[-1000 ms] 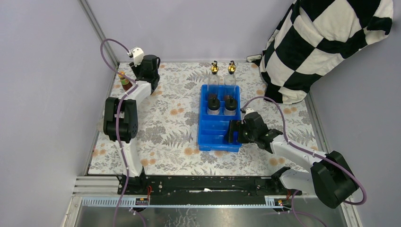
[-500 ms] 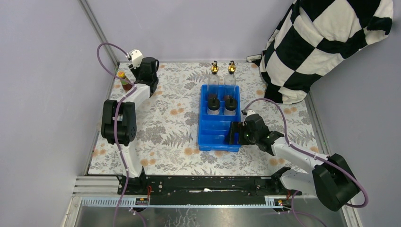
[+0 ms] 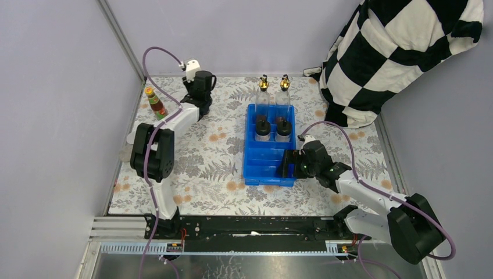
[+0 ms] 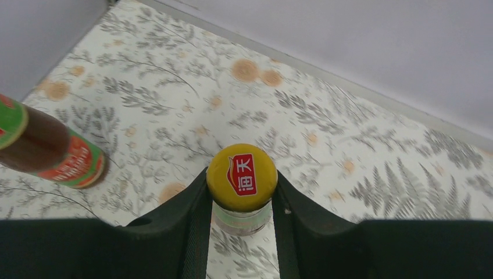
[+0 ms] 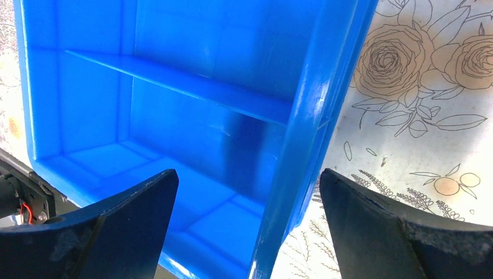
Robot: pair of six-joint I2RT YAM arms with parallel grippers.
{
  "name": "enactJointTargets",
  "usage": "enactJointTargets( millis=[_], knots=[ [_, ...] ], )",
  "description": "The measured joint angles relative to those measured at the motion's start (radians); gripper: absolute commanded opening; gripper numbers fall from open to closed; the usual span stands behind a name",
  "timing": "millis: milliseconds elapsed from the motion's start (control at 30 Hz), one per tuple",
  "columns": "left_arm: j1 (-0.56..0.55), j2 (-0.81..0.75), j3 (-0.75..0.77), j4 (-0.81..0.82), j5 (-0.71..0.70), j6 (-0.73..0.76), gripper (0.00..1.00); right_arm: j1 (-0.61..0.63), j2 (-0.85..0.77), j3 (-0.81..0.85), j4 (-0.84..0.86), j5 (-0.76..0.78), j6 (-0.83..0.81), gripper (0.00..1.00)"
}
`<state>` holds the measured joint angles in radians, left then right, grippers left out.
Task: Organize the condiment bottles
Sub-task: Pick up the bottle from the center of the board.
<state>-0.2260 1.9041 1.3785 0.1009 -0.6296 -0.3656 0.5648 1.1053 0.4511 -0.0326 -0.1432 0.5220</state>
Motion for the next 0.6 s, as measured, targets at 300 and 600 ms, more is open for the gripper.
enactJointTargets(
  millis=[300, 600],
  knots=[
    [-0.185, -0.076, -0.037, -0.126, 0.029, 0.001, 0.06, 0.0, -0.072, 0.029, -0.065, 0.003, -0.002, 1.0],
    [-0.334, -0.301, -0.256, -0.195, 0.014, -0.05, 0.07, 0.0, -0.206, 0.099, -0.165, 0.025, -0.012, 1.0]
  ],
)
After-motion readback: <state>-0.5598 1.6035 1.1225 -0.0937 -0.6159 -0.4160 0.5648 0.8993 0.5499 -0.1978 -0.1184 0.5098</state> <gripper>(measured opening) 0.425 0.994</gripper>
